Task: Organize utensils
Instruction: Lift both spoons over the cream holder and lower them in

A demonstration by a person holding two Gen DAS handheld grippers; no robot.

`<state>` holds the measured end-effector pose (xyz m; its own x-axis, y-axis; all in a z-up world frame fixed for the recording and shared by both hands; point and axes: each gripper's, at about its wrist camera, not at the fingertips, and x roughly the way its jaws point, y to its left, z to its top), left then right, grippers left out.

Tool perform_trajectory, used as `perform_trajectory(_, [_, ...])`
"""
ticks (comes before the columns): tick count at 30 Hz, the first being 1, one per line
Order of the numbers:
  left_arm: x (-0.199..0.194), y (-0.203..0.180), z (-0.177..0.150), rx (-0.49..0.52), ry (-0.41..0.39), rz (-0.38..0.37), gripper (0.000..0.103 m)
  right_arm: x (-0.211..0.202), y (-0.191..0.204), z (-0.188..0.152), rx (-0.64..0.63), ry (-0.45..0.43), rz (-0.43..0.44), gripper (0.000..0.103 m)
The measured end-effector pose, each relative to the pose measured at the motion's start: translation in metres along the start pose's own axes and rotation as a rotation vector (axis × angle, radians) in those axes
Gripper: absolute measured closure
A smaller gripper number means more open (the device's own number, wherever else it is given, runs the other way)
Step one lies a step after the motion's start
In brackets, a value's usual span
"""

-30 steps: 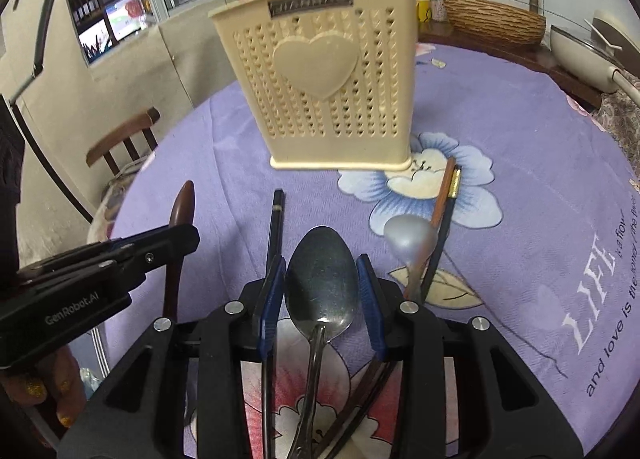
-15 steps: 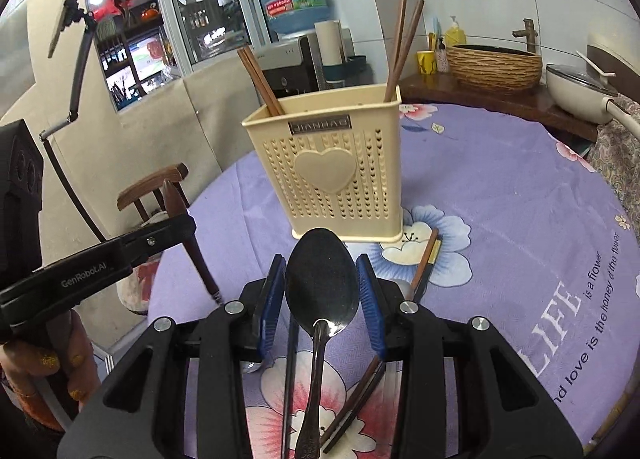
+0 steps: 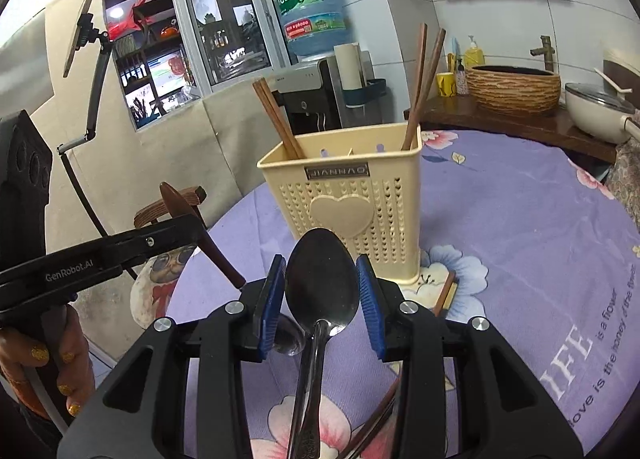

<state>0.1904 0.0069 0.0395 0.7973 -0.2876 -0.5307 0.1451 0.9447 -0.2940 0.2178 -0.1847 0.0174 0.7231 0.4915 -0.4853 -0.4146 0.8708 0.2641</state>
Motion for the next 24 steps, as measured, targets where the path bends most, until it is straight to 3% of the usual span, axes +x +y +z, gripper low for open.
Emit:
perform_trajectory(8, [-0.005,-0.008,0.032,0.017,-0.009,-0.067,0.088,-0.001,0.003,0.039,-0.053,-0.081,-0.013,0.066])
perform_trajectory(15, [-0.028,-0.023,0.095,0.046,-0.107,-0.119,0.088,0.0,0.007,0.107,-0.088,-0.185,-0.035,0.066])
perform_trajectory(19, [-0.031,-0.031,0.135,0.047,-0.17,-0.096,0.088,0.008,0.004,0.151,-0.082,-0.258,-0.082,0.066])
perform_trajectory(24, [-0.003,-0.033,0.161,0.036,-0.174,-0.034,0.088,0.028,0.002,0.178,-0.106,-0.323,-0.153,0.066])
